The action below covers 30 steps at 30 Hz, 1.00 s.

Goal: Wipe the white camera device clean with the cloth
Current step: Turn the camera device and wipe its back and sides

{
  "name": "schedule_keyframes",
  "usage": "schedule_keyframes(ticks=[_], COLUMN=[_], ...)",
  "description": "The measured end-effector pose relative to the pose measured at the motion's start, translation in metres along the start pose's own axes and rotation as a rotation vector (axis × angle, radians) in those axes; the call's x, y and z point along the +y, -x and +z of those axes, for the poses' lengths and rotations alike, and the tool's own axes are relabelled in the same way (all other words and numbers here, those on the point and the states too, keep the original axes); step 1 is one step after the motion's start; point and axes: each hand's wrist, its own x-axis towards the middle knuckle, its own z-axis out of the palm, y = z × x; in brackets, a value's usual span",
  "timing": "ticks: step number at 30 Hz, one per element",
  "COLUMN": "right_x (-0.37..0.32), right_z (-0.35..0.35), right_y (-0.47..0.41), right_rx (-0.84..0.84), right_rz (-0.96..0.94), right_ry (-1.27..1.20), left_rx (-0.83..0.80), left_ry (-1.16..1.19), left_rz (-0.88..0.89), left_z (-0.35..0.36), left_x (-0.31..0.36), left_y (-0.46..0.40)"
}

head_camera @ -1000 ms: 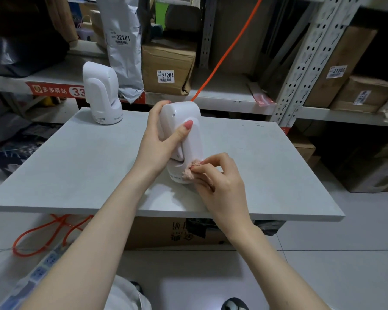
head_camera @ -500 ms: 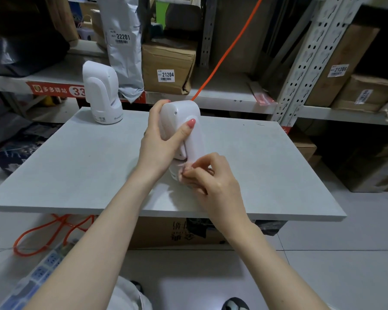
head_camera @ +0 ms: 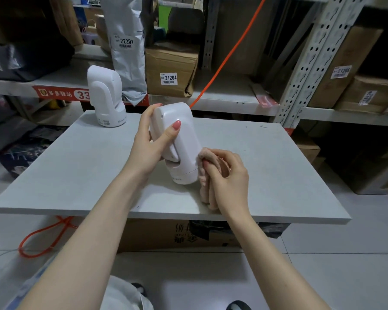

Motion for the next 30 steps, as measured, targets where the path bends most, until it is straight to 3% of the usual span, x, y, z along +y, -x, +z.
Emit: schedule_keyframes(ticks=[7, 15, 21, 27, 30], right_x=[0.012, -0.003, -0.025, 0.0, 0.003], right_z=[0.0, -0.003, 0.001, -0.009, -0.008], right_y=[0.008, 0.0, -0.008, -0.001, 0.006], right_rx=[-0.041, -0.023, 0.056, -0.061, -0.048], right_rz=[-0.54, 0.065, -0.011, 0.149, 0.124], right_ry=[0.364, -0.014, -0.071, 0.034, 0.124], left_rx=[0.048, -0.099, -0.153, -0.02, 0.037], left_ry=[-0.025, 0.039, -0.008, 0.033, 0.003], left_rz=[0.022, -0.003, 0.044, 0.001, 0.003], left_z=[0.008, 0.0, 0.006, 0.012, 0.014], left_x=[0.0, 0.005, 0.0, 0.001, 0.0], left_y=[-0.002, 0.002, 0.002, -0.001, -0.001])
